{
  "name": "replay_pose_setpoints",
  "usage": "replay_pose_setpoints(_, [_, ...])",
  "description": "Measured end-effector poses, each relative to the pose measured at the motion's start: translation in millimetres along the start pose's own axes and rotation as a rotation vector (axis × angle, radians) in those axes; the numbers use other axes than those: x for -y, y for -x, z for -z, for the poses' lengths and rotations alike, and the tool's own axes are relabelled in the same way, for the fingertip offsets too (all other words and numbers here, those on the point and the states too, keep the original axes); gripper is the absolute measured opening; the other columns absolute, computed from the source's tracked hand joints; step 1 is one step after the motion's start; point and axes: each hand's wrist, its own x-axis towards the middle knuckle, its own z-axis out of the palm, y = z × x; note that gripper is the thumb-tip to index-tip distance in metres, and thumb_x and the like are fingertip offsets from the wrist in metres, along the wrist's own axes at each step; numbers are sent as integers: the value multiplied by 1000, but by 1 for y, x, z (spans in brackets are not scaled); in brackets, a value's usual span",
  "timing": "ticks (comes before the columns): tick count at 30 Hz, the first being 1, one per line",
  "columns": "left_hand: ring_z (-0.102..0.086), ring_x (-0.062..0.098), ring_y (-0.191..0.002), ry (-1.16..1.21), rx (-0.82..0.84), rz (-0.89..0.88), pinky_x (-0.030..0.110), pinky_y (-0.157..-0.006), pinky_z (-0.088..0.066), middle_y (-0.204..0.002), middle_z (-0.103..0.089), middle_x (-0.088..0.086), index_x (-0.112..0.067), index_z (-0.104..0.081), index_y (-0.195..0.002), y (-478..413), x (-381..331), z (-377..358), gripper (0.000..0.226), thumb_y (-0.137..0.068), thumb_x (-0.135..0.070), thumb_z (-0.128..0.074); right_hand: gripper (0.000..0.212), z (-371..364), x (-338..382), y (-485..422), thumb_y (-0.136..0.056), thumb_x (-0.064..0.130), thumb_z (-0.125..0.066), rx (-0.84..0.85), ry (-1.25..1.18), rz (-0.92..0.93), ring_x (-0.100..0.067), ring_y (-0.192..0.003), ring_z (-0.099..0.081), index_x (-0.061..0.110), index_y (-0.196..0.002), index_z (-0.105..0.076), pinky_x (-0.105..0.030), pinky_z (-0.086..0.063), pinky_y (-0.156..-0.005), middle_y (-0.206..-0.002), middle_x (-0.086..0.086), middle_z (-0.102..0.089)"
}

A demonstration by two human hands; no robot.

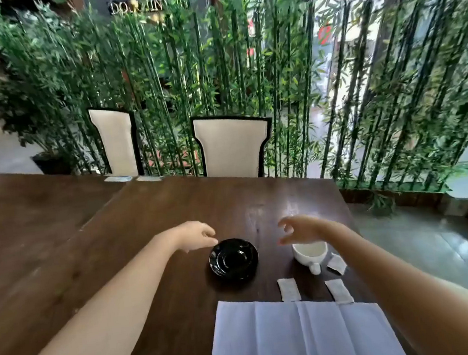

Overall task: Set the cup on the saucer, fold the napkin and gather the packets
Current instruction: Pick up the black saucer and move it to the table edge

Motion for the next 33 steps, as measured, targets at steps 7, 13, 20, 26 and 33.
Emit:
replay_pose_setpoints(7, [-54,19,-115,-19,77,142,30,-94,-46,-132,-55,2,-19,-48,-133,-72,44,-43,46,-91,-38,-50,53,-63,-20,-103,-87,34,-61,150,-62,-48,-28,-122,-52,5,-130,-49,-32,-40,-99,-134,-14,-55])
replay_pose_setpoints(13, [-62,23,-88,99,114,247,32,-78,-55,-130,-53,6,-19,-43,-136,-117,70,-74,49,-90,-33,-52,55,-105,-33,-167,-83,34,-62,208,-93,-20,-29,-119,-53,5,-127,-48,-31,-44,-89,-129,-13,-57])
replay_pose_setpoints(20, [-63,24,-76,479,59,425,35,-61,-59,-120,-53,20,-9,-30,-142,-155,90,-98,60,-90,-19,-57,33,-127,-39,-217,-86,19,-62,236,-340,-110,-19,-64,-63,7,-111,-45,-23,-52,-40,-101,-10,-53])
replay_pose_setpoints(26, [-61,30,-98,728,21,438,46,-69,-60,-120,-51,12,-7,-48,-128,-171,87,-109,45,-85,-3,-59,20,-136,-32,-237,-86,10,-60,217,-508,-167,-26,-65,-60,10,-98,-44,-31,-53,-35,-97,-6,-43])
replay_pose_setpoints(33, [-59,34,-107,875,1,497,47,-79,-57,-125,-54,19,-6,-50,-127,-165,85,-112,52,-80,16,-52,23,-132,-25,-233,-85,5,-60,243,-612,-246,-34,-83,-62,7,-105,-50,-37,-57,-40,-114,-13,-50])
